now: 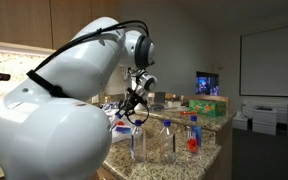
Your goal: Put the bottles on the counter in the plastic bag
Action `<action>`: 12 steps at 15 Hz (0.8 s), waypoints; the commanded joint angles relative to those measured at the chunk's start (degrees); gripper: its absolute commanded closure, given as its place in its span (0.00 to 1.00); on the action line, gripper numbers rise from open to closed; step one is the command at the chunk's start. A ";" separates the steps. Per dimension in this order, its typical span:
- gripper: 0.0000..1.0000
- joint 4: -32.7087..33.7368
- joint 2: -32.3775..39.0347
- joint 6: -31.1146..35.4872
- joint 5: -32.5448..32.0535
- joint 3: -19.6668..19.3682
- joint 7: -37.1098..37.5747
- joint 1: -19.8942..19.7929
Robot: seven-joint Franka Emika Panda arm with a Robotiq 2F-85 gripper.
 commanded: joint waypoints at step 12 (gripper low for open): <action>0.00 9.24 -2.26 -11.75 -11.84 -2.62 -1.85 2.65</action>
